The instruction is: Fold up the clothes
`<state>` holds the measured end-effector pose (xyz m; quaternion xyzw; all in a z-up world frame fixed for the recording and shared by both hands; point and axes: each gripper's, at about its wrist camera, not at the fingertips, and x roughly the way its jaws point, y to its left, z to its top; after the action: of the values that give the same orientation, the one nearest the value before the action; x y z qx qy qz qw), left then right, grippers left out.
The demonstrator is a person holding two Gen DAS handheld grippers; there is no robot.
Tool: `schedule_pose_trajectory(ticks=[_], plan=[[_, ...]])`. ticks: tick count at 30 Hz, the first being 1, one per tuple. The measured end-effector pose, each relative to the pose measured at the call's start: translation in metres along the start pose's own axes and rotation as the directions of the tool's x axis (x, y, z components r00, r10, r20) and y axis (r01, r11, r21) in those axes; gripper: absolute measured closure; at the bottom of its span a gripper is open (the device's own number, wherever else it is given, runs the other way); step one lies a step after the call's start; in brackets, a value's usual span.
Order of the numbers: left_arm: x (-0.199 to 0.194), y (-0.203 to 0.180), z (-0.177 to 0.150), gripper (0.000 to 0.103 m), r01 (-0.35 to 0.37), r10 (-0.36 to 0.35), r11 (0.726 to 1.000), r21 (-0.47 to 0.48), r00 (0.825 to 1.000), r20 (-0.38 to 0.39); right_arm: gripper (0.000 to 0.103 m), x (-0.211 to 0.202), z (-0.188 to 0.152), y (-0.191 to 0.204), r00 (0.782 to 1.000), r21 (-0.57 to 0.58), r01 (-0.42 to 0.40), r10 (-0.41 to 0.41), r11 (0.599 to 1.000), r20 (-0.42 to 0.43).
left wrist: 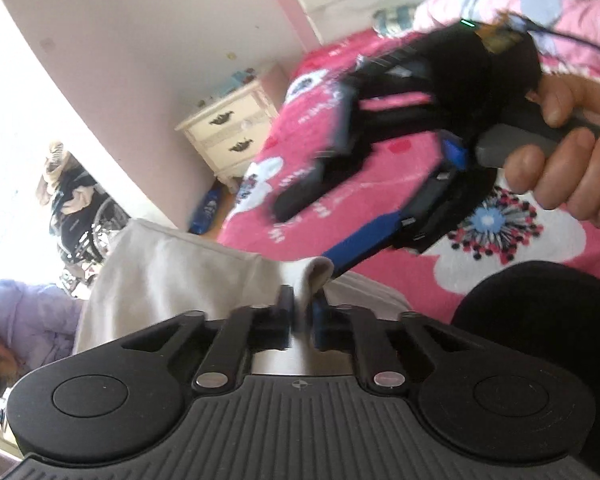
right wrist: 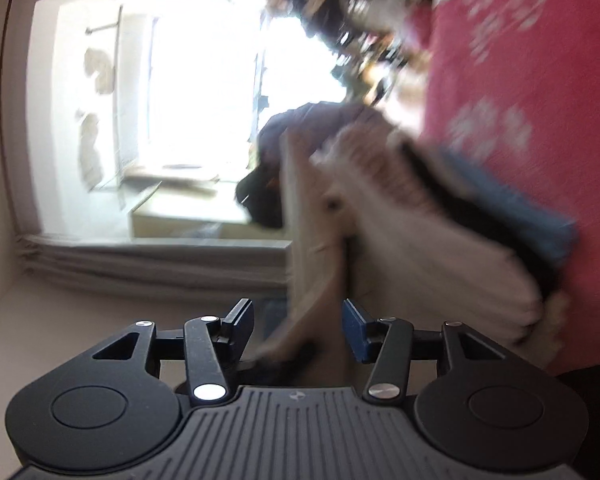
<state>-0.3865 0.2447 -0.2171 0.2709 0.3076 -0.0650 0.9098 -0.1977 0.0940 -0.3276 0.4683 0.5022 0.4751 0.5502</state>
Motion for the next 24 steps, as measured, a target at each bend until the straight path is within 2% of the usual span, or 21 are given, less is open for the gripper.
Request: schedule_pose_trajectory(ticks=[2, 6, 11, 13, 15, 16, 17, 20, 24], plan=[[-0.011, 0.010, 0.000, 0.096, 0.011, -0.010, 0.999, -0.041, 1.000, 0.025, 0.050, -0.002, -0.006, -0.004, 0.999, -0.007, 0.045, -0.045, 0.999, 0.003], [-0.028, 0.027, 0.005, 0.096, 0.023, -0.016, 0.995, -0.097, 0.997, 0.073, 0.050, 0.018, -0.022, 0.000, 0.989, -0.090, 0.135, -0.140, 0.987, -0.048], [-0.036, 0.034, 0.004, 0.097, 0.036, -0.028, 0.994, -0.100, 0.996, 0.085, 0.052, 0.059, -0.035, 0.009, 0.970, -0.199, 0.216, -0.234, 0.956, -0.073], [-0.039, 0.038, 0.003, 0.097, 0.031, -0.022, 0.994, -0.104, 0.996, 0.085, 0.059, 0.067, -0.038, 0.012, 0.966, -0.236, 0.232, -0.252, 0.944, -0.058], [-0.040, 0.039, 0.001, 0.097, 0.023, -0.014, 0.995, -0.102, 0.996, 0.086, 0.076, 0.069, -0.038, 0.014, 0.962, -0.263, 0.252, -0.272, 0.931, -0.041], [-0.040, 0.039, 0.001, 0.097, 0.023, -0.014, 0.995, -0.100, 0.996, 0.087, 0.088, 0.067, -0.038, 0.013, 0.961, -0.263, 0.254, -0.273, 0.931, -0.039], [-0.041, 0.039, 0.000, 0.097, 0.023, -0.015, 0.995, -0.099, 0.996, 0.088, 0.090, 0.066, -0.038, 0.012, 0.961, -0.261, 0.253, -0.272, 0.931, -0.039], [-0.040, 0.037, -0.002, 0.097, 0.031, -0.022, 0.995, -0.098, 0.995, 0.094, 0.088, 0.058, -0.037, 0.009, 0.959, -0.244, 0.267, -0.281, 0.932, -0.025], [-0.040, 0.036, -0.002, 0.097, 0.035, -0.023, 0.993, -0.113, 0.994, 0.109, 0.071, 0.040, -0.032, 0.011, 0.967, -0.180, 0.256, -0.255, 0.950, 0.028]])
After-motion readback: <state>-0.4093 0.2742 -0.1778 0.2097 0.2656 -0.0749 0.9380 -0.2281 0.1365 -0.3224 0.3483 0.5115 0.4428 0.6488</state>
